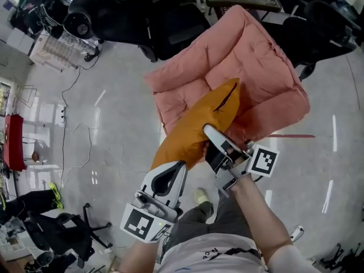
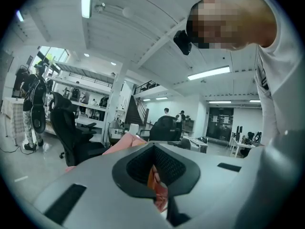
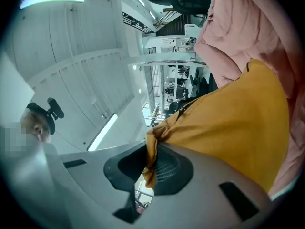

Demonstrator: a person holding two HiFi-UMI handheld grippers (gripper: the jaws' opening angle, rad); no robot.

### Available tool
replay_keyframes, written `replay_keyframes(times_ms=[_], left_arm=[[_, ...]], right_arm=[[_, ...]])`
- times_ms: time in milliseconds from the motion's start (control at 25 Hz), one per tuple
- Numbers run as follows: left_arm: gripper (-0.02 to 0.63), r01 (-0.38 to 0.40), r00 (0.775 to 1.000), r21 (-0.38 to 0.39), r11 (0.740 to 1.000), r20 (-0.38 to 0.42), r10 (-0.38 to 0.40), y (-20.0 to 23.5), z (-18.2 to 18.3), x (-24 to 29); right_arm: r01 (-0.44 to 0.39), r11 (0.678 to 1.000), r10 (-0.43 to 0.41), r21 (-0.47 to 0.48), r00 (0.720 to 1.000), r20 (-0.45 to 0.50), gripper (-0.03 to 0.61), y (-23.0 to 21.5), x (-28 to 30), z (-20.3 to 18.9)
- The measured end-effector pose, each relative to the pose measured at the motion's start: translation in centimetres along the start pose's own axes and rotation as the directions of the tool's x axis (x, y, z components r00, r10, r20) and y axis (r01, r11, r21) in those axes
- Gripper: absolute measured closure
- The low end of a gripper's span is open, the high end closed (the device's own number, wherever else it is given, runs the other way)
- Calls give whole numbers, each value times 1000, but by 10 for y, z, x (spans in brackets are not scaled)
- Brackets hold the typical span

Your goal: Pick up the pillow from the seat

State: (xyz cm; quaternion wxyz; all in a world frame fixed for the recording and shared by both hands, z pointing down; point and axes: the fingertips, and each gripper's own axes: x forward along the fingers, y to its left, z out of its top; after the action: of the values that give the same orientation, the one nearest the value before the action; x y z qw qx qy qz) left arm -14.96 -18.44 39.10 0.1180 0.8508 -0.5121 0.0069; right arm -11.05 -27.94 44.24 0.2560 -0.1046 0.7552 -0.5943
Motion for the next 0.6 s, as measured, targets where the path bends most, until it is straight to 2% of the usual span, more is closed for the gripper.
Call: replay_keyframes(times_ms=[240, 360, 600], left_arm=[[603, 7, 995, 13, 1000, 102, -8, -10, 66, -15], [603, -7, 992, 15, 1000, 126, 5, -12, 94, -16], [603, -26, 989, 25, 999, 145, 22, -18, 146, 11]], right_arm=[[-46, 999, 46, -5, 999, 8, 546, 60, 11, 7], [-67, 998, 67, -21, 998, 5, 546, 93, 20, 16], [-89, 995, 90, -44, 996, 16, 546, 140, 33, 57]])
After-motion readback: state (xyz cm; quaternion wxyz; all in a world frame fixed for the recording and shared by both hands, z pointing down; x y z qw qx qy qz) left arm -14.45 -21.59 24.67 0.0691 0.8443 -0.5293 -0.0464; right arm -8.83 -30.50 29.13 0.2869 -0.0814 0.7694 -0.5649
